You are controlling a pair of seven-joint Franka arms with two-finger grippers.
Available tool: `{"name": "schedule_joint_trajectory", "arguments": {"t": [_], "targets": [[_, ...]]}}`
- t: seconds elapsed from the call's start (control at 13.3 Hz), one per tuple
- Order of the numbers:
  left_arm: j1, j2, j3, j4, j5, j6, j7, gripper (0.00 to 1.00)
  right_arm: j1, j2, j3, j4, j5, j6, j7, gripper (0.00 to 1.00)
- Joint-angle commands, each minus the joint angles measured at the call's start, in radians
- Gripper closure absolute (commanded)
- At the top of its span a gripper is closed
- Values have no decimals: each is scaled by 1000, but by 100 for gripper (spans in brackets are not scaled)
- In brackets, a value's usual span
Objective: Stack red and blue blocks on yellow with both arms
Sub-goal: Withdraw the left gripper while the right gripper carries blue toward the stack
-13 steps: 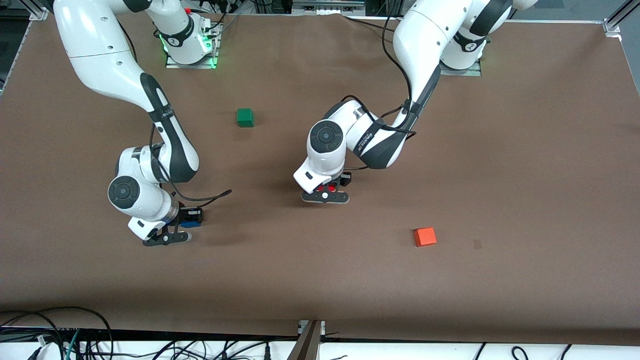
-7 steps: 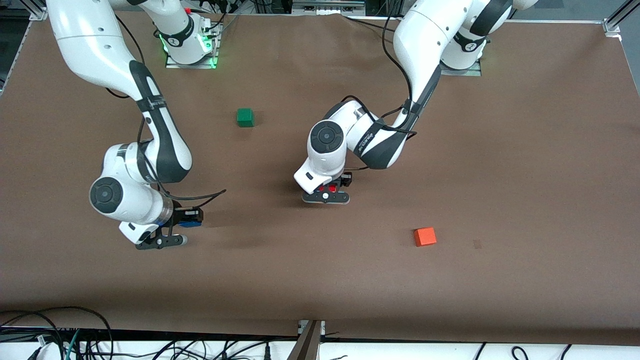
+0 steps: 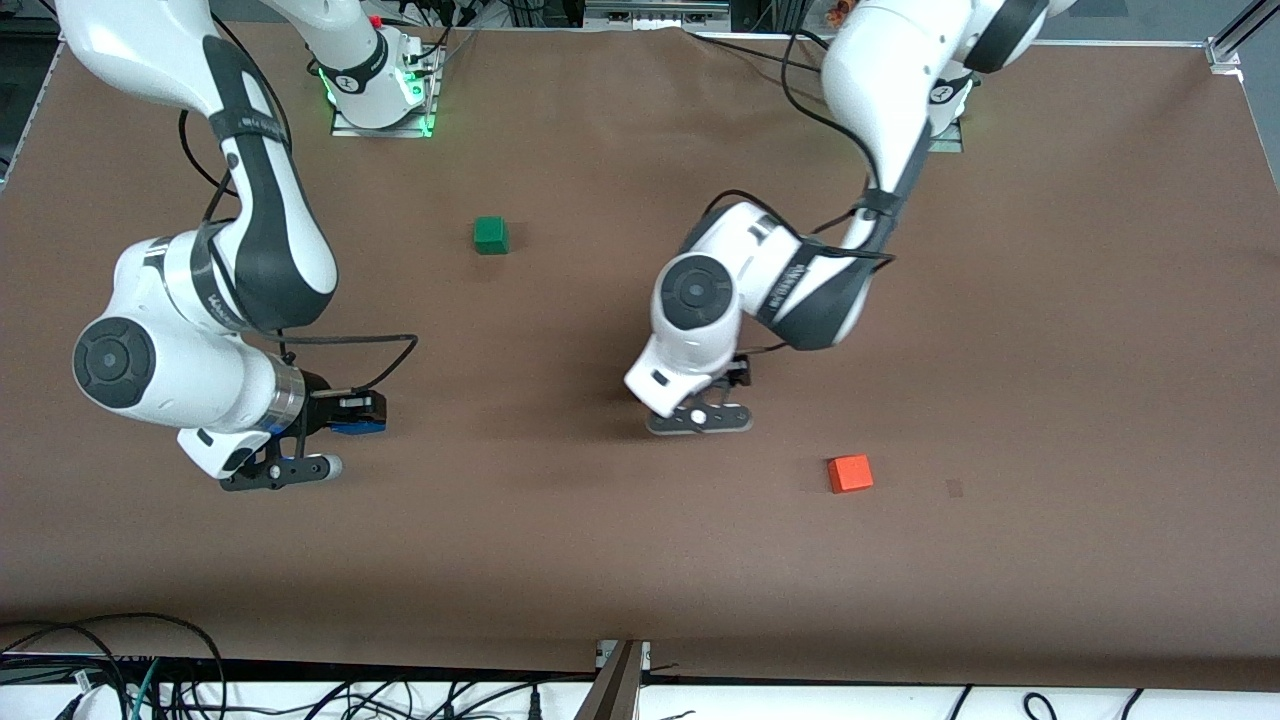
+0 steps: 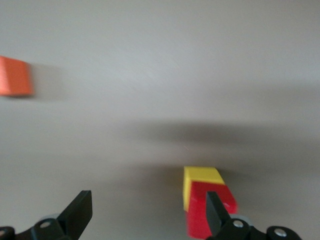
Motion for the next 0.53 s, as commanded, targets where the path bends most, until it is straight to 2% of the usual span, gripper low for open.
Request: {"name": "schedule_joint_trajectory", "arguments": {"t": [0.0,0.07,0.3,0.45], "targets": [[113,-100,-15,-5,3,-81,151,0,89,14,5,50,10,-19,155,63],[148,-132,-9,-5,3,-109,223,0,129,31,5,67,10,-5,210,60],[291,-207,-11,-5,2,-165,372,0,250,121,3,171,7,26,417,60],[387,-241,-14,-6,2,-211,479,0,321,149,3,179,7,98,529,60]]}}
